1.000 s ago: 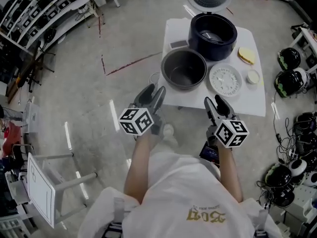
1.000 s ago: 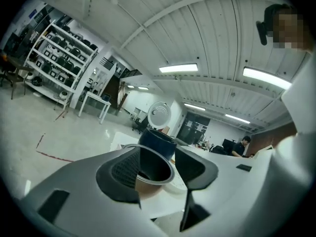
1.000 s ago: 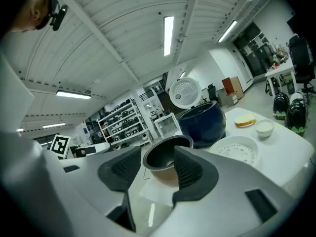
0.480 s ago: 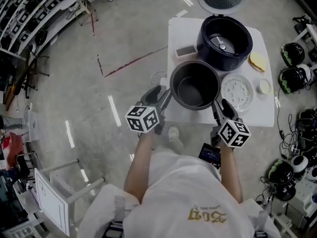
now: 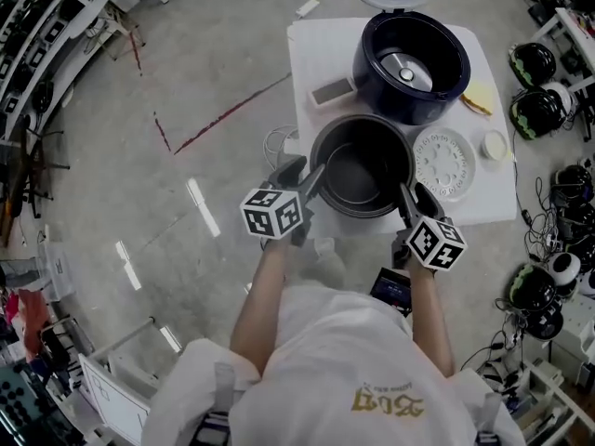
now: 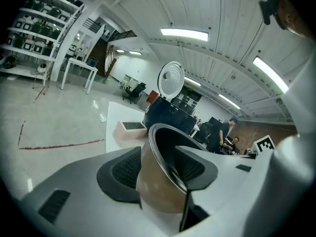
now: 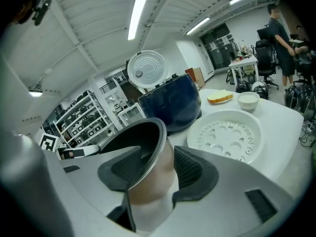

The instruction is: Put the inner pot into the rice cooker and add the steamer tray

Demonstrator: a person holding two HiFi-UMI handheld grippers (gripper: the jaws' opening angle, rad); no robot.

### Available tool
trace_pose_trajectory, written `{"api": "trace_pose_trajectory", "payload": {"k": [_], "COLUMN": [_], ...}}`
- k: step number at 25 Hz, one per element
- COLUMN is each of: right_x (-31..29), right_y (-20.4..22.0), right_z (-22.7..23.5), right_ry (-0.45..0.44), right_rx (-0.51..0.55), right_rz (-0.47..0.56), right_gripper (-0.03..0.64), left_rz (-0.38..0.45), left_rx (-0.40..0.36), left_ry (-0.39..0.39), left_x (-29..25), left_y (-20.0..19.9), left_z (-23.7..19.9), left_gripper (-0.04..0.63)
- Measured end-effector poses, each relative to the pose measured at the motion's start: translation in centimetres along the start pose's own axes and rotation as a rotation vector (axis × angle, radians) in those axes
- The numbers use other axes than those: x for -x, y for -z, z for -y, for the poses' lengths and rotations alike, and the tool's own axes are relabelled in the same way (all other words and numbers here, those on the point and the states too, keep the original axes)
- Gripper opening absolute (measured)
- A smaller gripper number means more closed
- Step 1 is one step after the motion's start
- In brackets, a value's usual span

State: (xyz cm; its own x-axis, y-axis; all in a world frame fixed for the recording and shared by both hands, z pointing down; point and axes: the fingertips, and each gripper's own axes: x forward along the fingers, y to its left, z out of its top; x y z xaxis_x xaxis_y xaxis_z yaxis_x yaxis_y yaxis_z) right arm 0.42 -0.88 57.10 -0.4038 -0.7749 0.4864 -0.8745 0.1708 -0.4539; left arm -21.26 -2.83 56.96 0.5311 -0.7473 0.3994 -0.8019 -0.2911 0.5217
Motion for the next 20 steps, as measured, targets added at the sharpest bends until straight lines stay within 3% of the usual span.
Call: {"api": "trace_pose_trajectory", "payload": {"k": [9, 14, 20], "right_x": [-1.3, -1.5, -1.3], "right_y": [0.7, 0.9, 1.2], "right_z": [0.2, -0.2, -0.4], "right_ry": [0.028, 0.024, 0.035], "right_rx": [-0.017, -0.009, -0.026], "right_rz": [-0.001, 0.009, 0.01], "right_gripper": [0.197, 0.154, 0.141], "left_rz": [-0.032, -0.039, -0.047], "left_rx": [-0.027, -0.065, -0.034], "left_ry": [0.049, 0.06, 0.041], "left_x": [-1.9, -2.0, -1.8], "left_y": [0.3, 0.4, 0.6], "left_z": [0.0, 0.4, -0.1], "left_gripper": [0.182, 0.153, 0.133]}}
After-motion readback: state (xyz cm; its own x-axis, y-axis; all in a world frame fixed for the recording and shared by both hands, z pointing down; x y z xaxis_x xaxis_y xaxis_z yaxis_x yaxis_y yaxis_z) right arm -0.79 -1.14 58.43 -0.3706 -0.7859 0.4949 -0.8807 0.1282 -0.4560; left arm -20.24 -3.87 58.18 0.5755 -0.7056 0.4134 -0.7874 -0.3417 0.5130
